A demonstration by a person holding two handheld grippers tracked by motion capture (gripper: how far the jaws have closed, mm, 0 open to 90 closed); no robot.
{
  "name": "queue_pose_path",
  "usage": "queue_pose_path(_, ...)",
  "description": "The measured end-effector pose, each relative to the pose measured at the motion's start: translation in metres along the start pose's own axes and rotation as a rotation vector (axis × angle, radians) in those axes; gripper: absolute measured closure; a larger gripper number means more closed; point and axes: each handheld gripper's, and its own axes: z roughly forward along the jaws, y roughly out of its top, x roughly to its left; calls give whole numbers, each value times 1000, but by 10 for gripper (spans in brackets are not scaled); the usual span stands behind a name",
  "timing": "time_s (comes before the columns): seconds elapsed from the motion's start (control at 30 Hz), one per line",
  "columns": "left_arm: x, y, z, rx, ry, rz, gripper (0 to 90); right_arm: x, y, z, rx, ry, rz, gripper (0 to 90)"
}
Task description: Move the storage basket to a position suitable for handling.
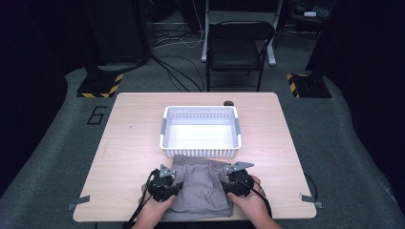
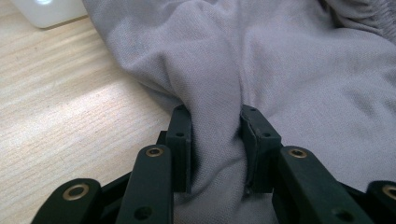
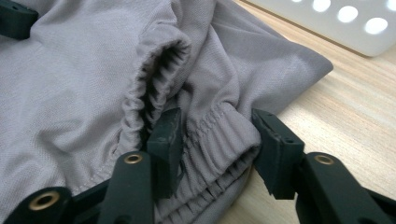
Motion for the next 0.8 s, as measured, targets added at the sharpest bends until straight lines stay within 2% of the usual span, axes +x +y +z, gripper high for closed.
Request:
queue_pose_path(0.2,0,0,0,0,-1,2,679,-1,1,0,5,32,-15,690)
queue_pose_path(0.37,1,0,0,2,-5,3,680,-1,1,0,10,59,7,743)
queue_pose_path(0.4,1,0,0,1,-3,4,681,-2,2,0,6,64,0,749)
queue_pose_path(0.43,0,0,1,-15,-4,-16,682,-2,2,0,14,64,-5,757)
queue_pose_path(0.47,1,0,1,-13,-7,-13,683,-3,3,-1,13,70,-3,765)
queue_pose_path(0.5,2,0,0,-5,-16,-4,685,-2,3,-1,14,66,12,773)
queue_pose_path(0.57,3,0,0,-7,-27,-13,691,-4,4,-2,-3,59,-17,785)
queue_pose_path(0.73,5,1,0,-3,-39,-30,704,-1,8,-9,-18,38,-40,791)
queue_pose_path(0.77,5,1,-1,-6,-45,-41,709,1,8,-10,-20,41,-33,791)
queue_pose_path(0.8,5,2,-1,-5,-47,-31,715,0,9,-11,-25,39,-39,792)
